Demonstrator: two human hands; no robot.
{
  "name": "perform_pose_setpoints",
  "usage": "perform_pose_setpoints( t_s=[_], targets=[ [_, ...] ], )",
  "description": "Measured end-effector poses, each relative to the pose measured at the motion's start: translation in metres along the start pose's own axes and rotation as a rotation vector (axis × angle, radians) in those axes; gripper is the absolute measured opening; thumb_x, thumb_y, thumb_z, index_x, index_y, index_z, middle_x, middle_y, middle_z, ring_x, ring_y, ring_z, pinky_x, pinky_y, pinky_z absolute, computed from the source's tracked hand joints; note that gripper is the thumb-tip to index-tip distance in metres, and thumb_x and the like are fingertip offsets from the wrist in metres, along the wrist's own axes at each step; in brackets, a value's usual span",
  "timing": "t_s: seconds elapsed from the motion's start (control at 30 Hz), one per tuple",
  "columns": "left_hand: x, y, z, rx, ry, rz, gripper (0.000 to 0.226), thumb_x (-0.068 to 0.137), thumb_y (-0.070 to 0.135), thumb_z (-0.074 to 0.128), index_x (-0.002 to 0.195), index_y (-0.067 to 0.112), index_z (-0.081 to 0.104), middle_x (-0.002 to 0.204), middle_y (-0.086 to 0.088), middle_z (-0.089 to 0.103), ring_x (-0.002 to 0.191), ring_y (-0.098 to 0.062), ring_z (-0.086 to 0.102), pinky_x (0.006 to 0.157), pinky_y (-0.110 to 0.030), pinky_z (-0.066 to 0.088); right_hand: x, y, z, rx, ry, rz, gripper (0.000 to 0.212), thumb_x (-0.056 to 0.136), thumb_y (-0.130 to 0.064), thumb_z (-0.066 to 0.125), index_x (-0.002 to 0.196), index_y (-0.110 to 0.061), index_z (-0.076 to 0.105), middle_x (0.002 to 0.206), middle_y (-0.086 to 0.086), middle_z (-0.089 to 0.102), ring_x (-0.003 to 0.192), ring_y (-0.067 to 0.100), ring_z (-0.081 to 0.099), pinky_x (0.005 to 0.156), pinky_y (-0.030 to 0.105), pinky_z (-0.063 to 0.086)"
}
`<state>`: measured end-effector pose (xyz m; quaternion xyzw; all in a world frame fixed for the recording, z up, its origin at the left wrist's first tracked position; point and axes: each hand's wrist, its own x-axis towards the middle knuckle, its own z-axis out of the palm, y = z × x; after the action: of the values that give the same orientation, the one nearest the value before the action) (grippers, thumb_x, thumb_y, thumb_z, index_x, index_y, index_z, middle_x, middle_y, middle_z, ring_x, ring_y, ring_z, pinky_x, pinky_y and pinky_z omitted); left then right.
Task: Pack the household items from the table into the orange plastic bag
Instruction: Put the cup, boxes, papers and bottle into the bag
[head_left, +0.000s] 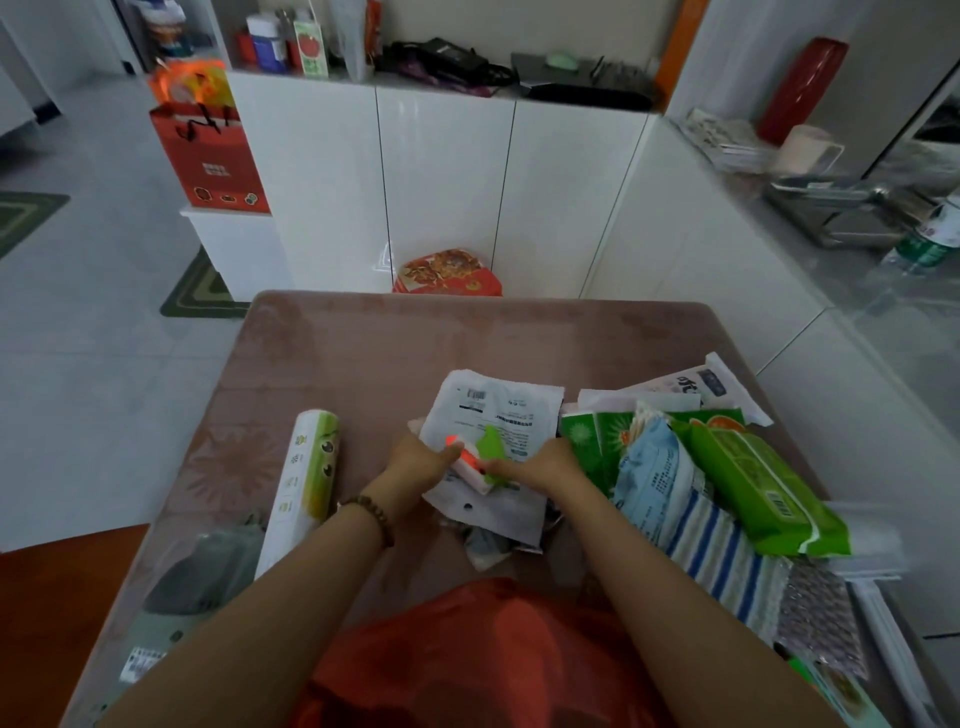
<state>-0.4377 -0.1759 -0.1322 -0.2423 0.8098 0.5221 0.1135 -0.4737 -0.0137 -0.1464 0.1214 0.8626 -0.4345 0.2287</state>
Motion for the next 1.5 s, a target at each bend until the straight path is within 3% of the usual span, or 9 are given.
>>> perform_pose_setpoints(
  t_s=[0.1,0.33,0.47,0.6,0.8,0.93,1.1,1.27,1.5],
  targets=[
    [-0.011,0.000,0.000,-0.002,-0.023,-0.034,0.044,0.085,0.029,0.067,0.118,0.000,0.061,0.119,-0.018,0.064,0.111,-0.030,0.060,0.087,-0.034,0.049,-0.016,-0.001,0.005,0.245,-0.091,0.008,0.065,0.062,-0.025,0.087,0.120,-0.011,0.061,0.120,0.001,0.065,0.114,0.019,0.060,0.094,0.031,0.051],
    [-0.061,0.032,-0.030,-0.196,-0.012,0.132,0.043,0.084,0.025,0.068,0.118,0.001,0.057,0.118,-0.008,0.063,0.098,-0.021,0.060,0.061,-0.012,0.050,-0.071,-0.026,-0.018,0.696,-0.299,0.006,0.037,0.070,-0.024,0.080,0.104,-0.016,0.070,0.106,0.008,0.073,0.092,0.020,0.070,0.079,0.033,0.057],
    [-0.120,0.072,-0.058,-0.203,0.064,0.297,0.033,0.085,0.027,0.066,0.112,0.013,0.053,0.105,0.003,0.056,0.091,-0.011,0.053,0.058,-0.005,0.044,-0.129,-0.058,-0.041,0.864,-0.369,-0.058,0.034,0.078,-0.016,0.073,0.111,-0.009,0.068,0.101,0.013,0.073,0.079,0.022,0.073,0.063,0.032,0.059],
    [-0.185,0.090,-0.080,-0.211,0.080,0.371,0.049,0.083,0.034,0.068,0.124,0.012,0.055,0.113,0.000,0.060,0.097,-0.016,0.057,0.081,-0.026,0.046,-0.193,-0.075,-0.055,0.838,-0.300,-0.219,0.034,0.079,-0.024,0.073,0.112,-0.015,0.069,0.111,0.010,0.072,0.101,0.024,0.068,0.092,0.039,0.054],
    [-0.286,0.075,-0.111,-0.202,0.072,0.475,0.028,0.091,0.041,0.053,0.109,0.020,0.057,0.095,0.007,0.064,0.089,-0.011,0.060,0.069,-0.010,0.047,-0.289,-0.058,-0.069,0.931,-0.342,-0.277,0.053,0.067,-0.024,0.077,0.118,-0.013,0.066,0.119,0.012,0.068,0.111,0.030,0.063,0.098,0.046,0.049],
    [-0.319,0.025,-0.123,-0.315,0.103,0.229,0.038,0.092,0.051,0.041,0.096,0.018,0.059,0.118,-0.015,0.062,0.107,-0.032,0.057,0.097,-0.042,0.044,-0.336,-0.023,-0.069,0.934,-0.335,-0.243,0.053,0.071,-0.022,0.074,0.122,-0.014,0.063,0.119,0.011,0.068,0.105,0.027,0.066,0.087,0.040,0.056],
    [-0.403,-0.060,-0.096,0.122,0.104,0.375,0.063,0.075,0.074,0.047,0.064,0.012,0.053,0.060,-0.002,0.051,0.060,-0.014,0.049,0.058,-0.026,0.038,-0.379,0.027,-0.066,0.985,-0.405,-0.152,0.065,0.062,-0.027,0.081,0.123,-0.019,0.063,0.114,0.009,0.070,0.096,0.025,0.070,0.079,0.037,0.059],
    [-0.413,-0.103,-0.066,0.495,-0.176,0.443,0.082,0.080,0.046,0.066,0.145,0.013,0.029,0.139,-0.003,0.045,0.133,-0.020,0.038,0.106,-0.025,0.034,-0.404,0.071,-0.063,0.953,-0.425,-0.085,0.093,0.036,-0.035,0.096,0.123,-0.019,0.063,0.118,0.009,0.069,0.103,0.026,0.068,0.081,0.037,0.056],
    [-0.411,-0.127,-0.052,0.451,-0.175,0.517,0.071,0.072,0.029,0.074,0.134,0.012,0.045,0.119,-0.004,0.061,0.109,-0.022,0.058,0.089,-0.024,0.046,-0.448,0.083,-0.061,0.994,-0.441,-0.137,0.030,0.069,-0.017,0.081,0.094,-0.018,0.066,0.073,0.006,0.076,0.062,0.018,0.073,0.047,0.027,0.056]
  ],
)
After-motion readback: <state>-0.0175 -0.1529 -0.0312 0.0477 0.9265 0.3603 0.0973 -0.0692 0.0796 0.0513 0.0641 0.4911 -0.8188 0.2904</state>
